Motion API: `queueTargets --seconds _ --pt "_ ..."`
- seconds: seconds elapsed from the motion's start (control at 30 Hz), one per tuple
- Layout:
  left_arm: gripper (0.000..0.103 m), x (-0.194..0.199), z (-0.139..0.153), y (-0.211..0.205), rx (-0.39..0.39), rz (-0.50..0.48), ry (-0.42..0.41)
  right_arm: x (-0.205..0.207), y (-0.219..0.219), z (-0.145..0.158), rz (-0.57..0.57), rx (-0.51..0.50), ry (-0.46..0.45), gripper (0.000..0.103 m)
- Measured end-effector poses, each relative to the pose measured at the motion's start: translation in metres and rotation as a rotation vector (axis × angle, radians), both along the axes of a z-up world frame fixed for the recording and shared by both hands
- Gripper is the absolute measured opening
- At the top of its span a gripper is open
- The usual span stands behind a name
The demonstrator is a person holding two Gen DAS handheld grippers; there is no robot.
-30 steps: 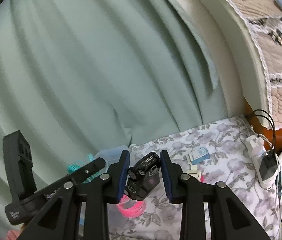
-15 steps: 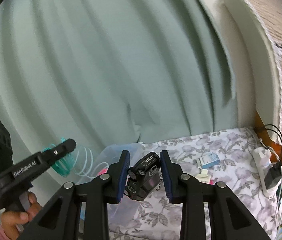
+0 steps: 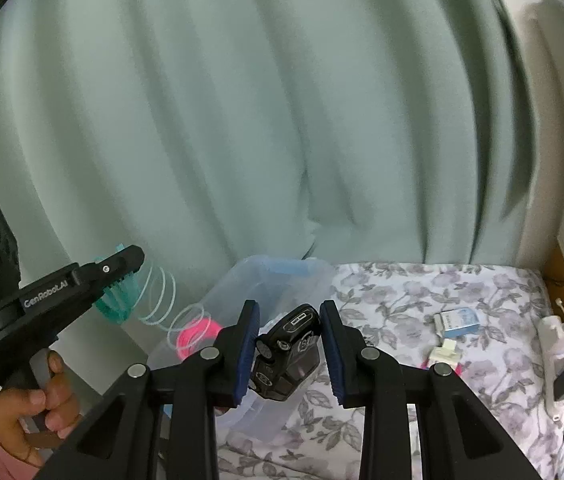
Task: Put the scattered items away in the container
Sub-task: 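Lower the bangles and toy car into the container and open both grippers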
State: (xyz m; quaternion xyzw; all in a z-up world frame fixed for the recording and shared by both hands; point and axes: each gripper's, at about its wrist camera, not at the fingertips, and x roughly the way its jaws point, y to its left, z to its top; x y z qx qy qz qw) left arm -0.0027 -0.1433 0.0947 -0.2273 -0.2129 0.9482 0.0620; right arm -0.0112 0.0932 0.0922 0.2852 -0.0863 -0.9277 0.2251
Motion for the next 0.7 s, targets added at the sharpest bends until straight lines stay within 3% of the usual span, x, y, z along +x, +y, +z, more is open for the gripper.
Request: queueTargets --seconds 0.37,0.7 --pt "0.008 -0.02 -0.035 -0.051 0.07 0.068 -0.084 -0.027 -0.069 -0.024 0.099 0.099 -0.069 0.034" --pt "0.008 -0.04 -0.061 -0.055 0.073 -0.002 -0.152 -0.052 -0.114 -0.048 0.174 0.157 -0.123 0.034"
